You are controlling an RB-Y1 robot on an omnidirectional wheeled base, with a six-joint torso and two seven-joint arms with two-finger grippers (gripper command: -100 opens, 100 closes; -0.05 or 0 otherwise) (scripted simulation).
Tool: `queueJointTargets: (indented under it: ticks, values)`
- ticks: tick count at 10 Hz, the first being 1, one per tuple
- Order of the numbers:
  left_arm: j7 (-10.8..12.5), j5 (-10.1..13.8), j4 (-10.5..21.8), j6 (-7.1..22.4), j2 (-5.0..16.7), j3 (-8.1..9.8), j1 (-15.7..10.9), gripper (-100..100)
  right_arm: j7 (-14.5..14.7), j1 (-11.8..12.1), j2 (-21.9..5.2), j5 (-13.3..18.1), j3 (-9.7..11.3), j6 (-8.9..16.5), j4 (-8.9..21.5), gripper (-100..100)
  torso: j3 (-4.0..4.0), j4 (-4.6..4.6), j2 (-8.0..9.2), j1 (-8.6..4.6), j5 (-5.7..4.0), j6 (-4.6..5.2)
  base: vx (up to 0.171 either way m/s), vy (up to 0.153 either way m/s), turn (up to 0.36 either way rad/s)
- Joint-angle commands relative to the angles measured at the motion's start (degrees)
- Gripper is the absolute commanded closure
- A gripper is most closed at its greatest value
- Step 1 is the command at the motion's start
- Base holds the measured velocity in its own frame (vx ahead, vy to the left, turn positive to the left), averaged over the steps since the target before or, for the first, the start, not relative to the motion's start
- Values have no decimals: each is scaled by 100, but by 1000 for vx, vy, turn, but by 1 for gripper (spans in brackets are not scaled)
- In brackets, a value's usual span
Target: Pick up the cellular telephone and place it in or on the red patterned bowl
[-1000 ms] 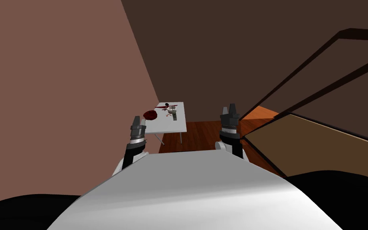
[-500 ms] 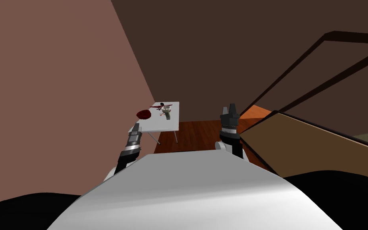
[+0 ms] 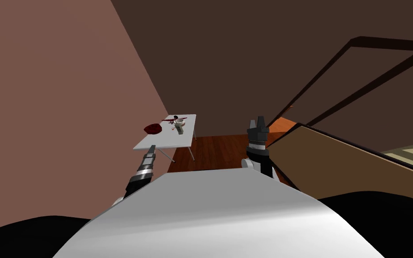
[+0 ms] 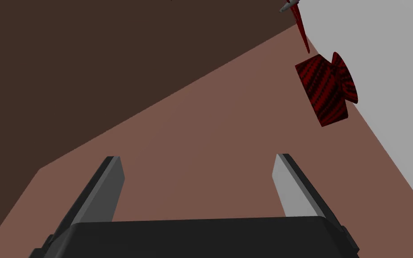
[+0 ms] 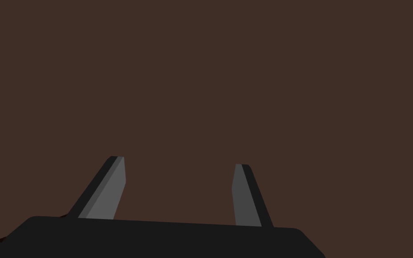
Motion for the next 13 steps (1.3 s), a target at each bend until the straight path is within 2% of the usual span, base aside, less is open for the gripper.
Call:
queueJointTargets:
  ticks: [1, 6, 9, 13]
  values:
    - [-131, -77, 184, 107, 43, 66, 47, -100, 0, 0, 0, 0, 0, 0, 0, 0, 0, 0, 0, 0, 0, 0, 0, -175, -24]
    - [-435, -437, 783, 302, 342, 290, -35, -100, 0, 1, -1, 0, -1, 0, 0, 0, -12, -4, -21, 38, 7, 1, 38, -132, -36]
    - [-614, -762, 1128, 367, 541, 384, -245, -100, 0, 1, -2, 0, -2, 0, 0, 0, -17, -6, -30, 54, 10, 1, 72, -75, -48]
    - [-841, -1259, 1568, 405, 778, 473, -642, -100, 0, 1, -2, 0, -2, 0, 0, 0, -24, -9, -40, 84, 17, 1, 96, -6, -54]
